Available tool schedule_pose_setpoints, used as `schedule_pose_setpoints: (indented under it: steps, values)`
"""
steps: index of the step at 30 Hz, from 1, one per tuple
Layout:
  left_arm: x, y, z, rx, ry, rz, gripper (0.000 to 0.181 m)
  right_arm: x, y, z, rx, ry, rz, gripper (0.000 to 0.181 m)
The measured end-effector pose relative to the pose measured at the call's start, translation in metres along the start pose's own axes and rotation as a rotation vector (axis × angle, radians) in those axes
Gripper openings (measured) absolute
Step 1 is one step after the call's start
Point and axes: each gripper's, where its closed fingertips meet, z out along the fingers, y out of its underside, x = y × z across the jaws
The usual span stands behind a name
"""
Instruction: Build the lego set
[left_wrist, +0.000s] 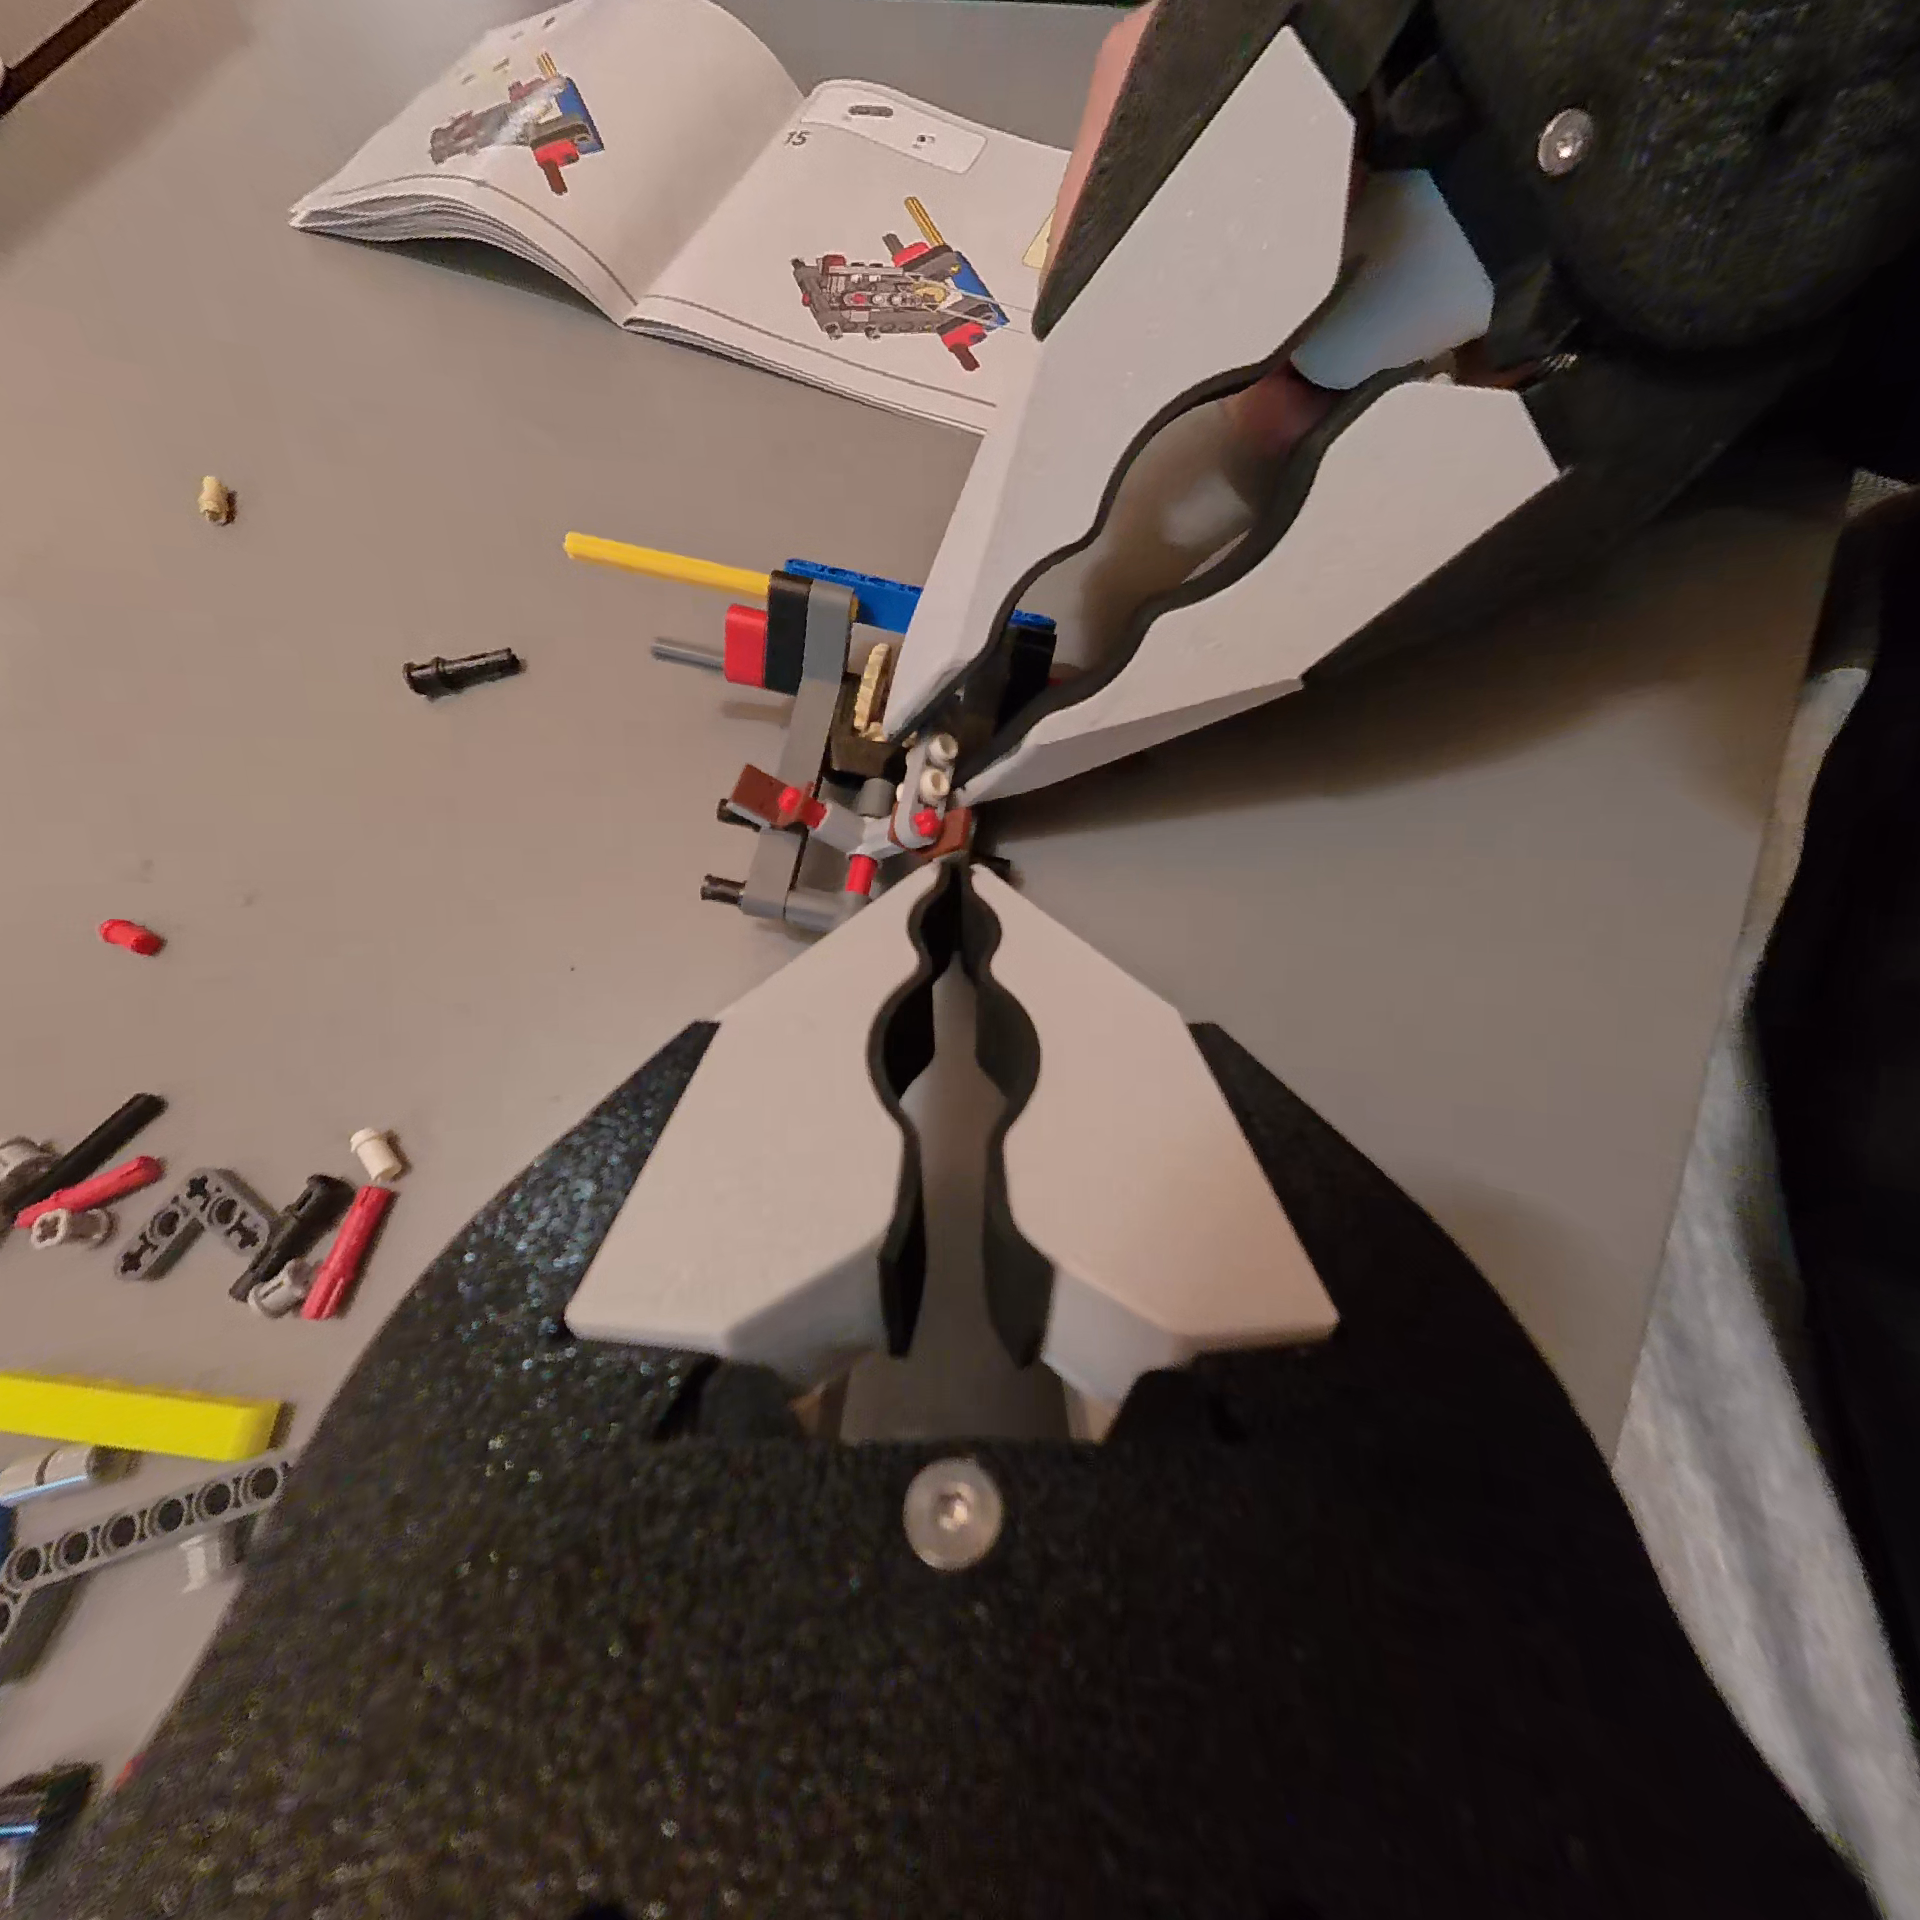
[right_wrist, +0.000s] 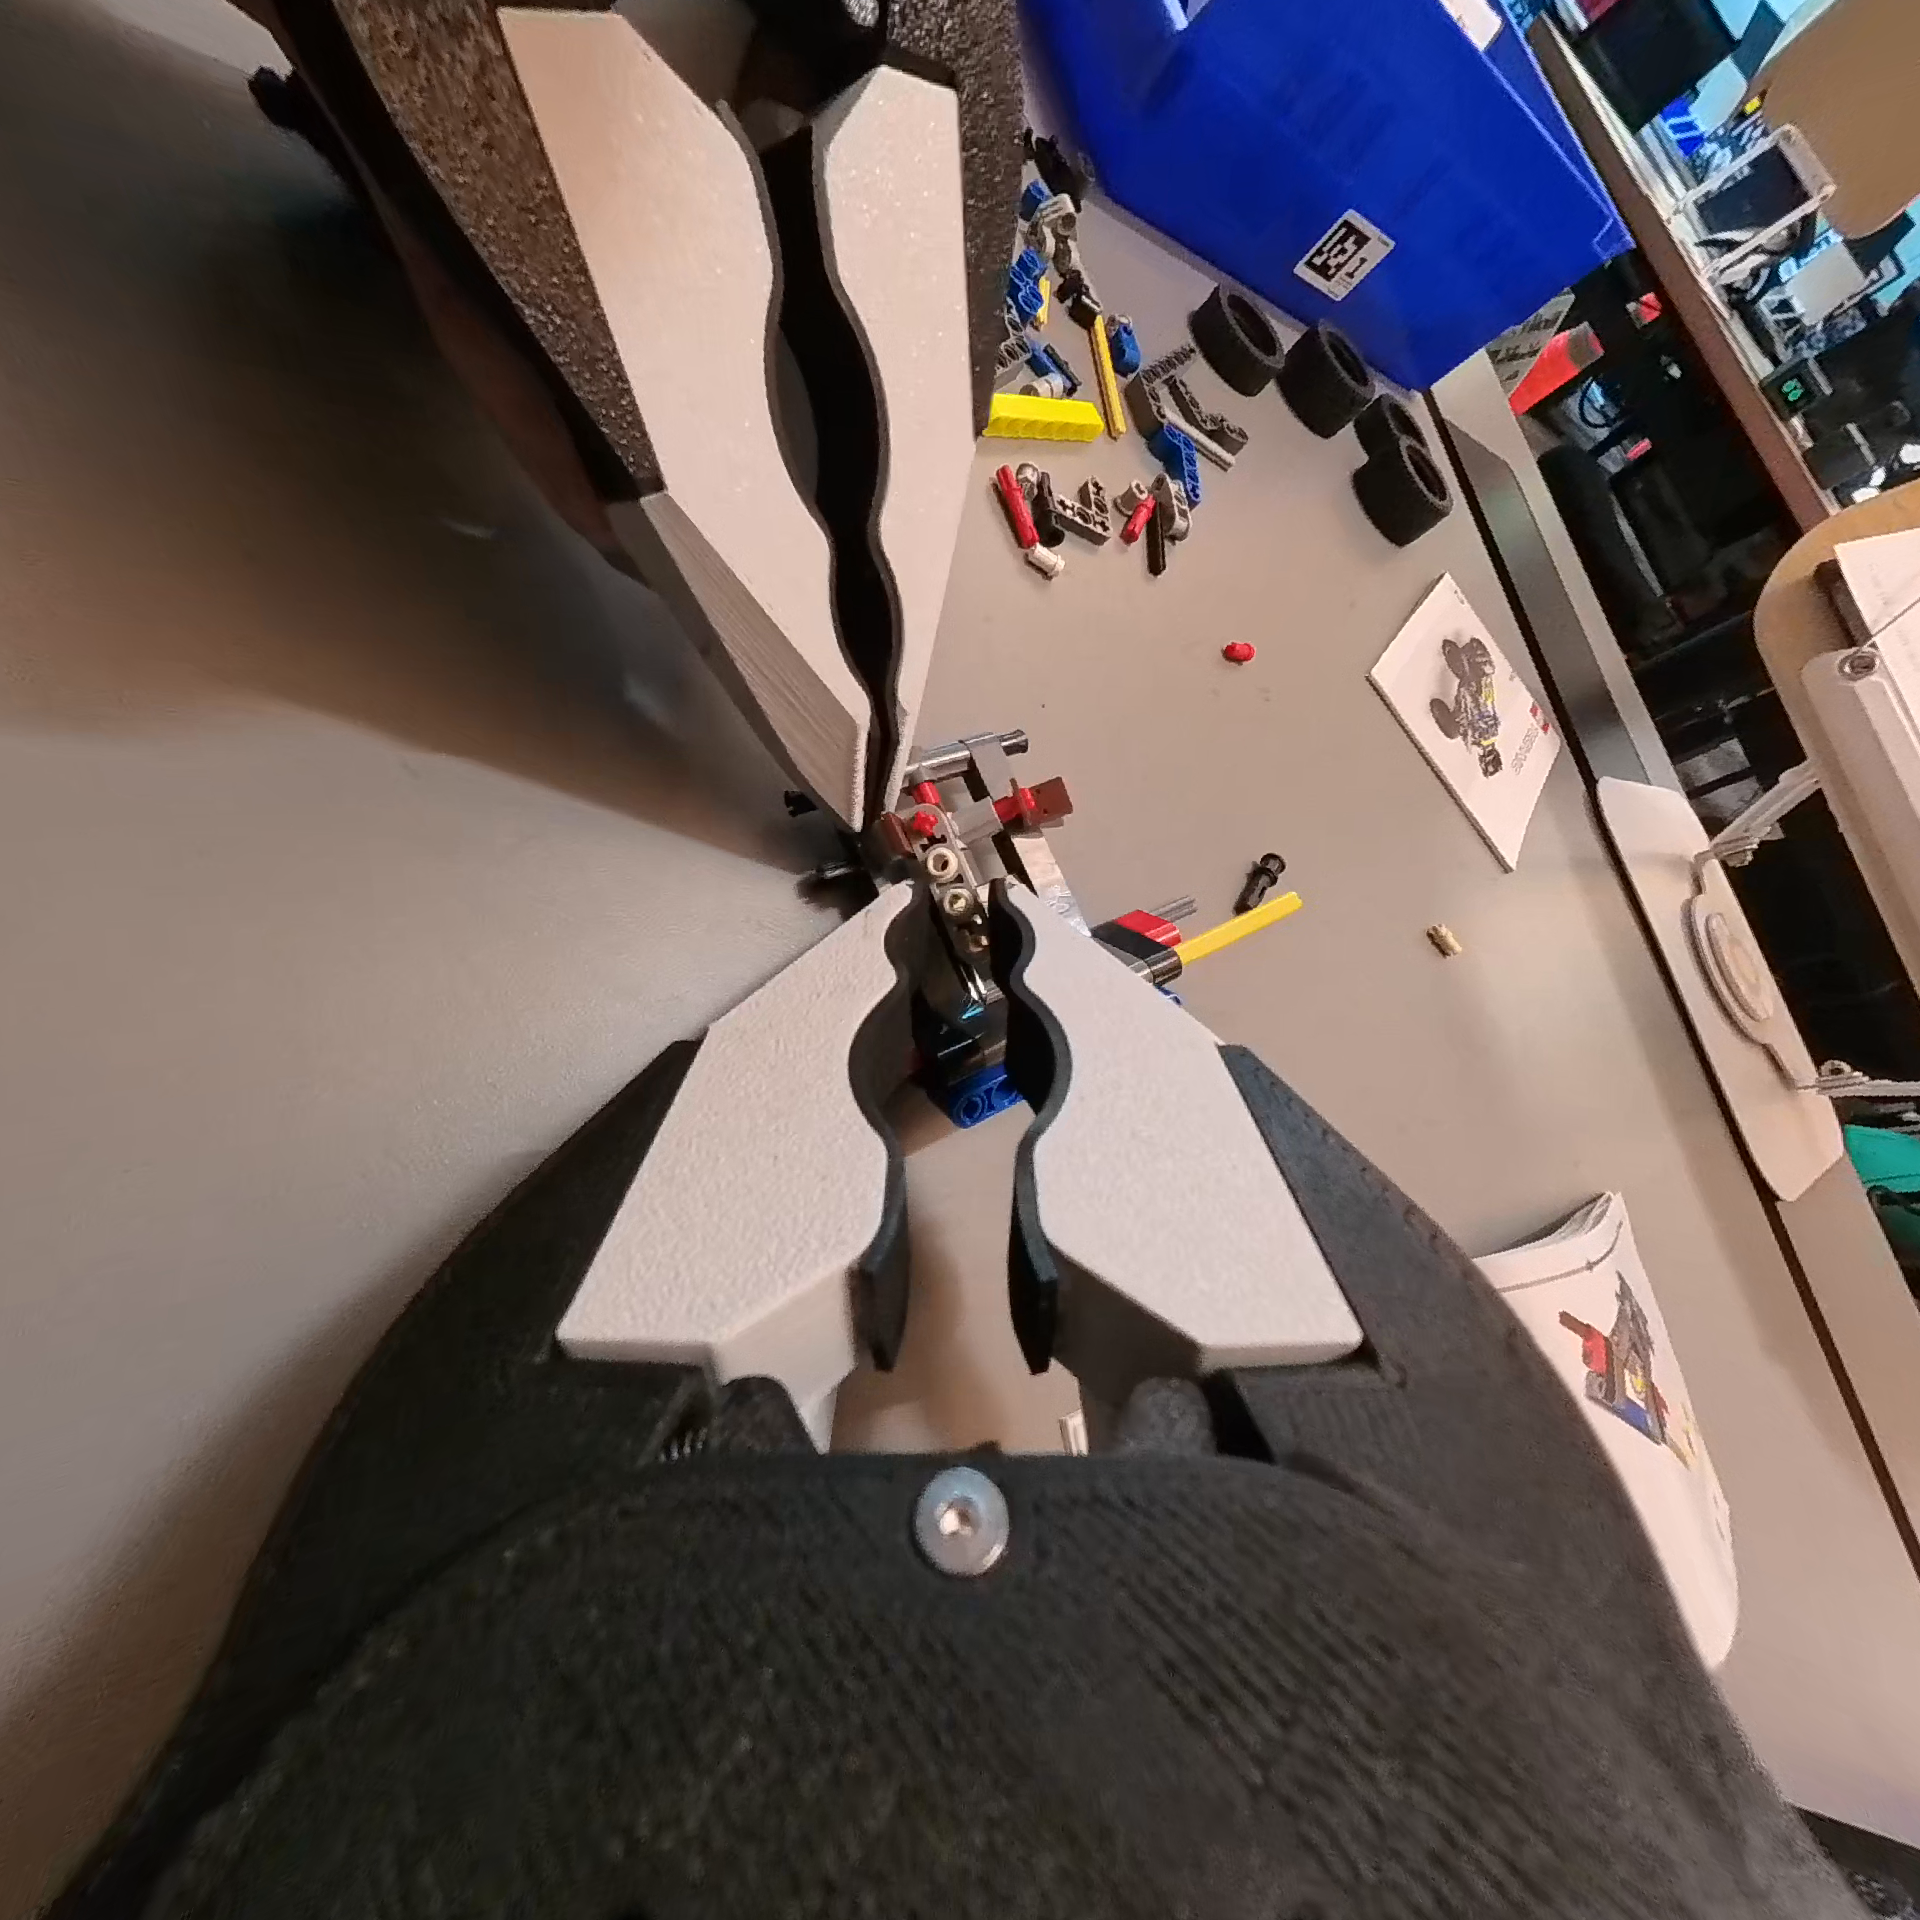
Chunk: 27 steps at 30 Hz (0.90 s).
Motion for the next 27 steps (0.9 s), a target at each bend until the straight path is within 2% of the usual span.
schedule_pose_setpoints:
  steps: [7,15,20,24,27]
  values:
    - [0.0,0.0,0.0,0.002,-0.004,0.001,0.0,0.001,0.0,0.0,-0.013,0.002,-0.067,0.009]
    - [-0.001,-0.001,-0.005,0.012,0.004,-0.002,0.0,0.002,0.001,-0.005,-0.012,-0.013,-0.086,0.024]
    - [-0.023,-0.001,-0.035,0.033,-0.063,-0.029,0.0,0.005,-0.004,-0.019,0.032,-0.055,-0.039,0.029]
    - [-0.054,0.029,-0.065,-0.067,-0.143,-0.117,0.003,0.023,-0.004,-0.036,0.056,-0.035,0.031,0.026]
    - [-0.05,0.036,-0.065,-0.069,-0.077,-0.177,0.008,0.039,0.005,-0.041,0.019,0.007,0.038,0.024]
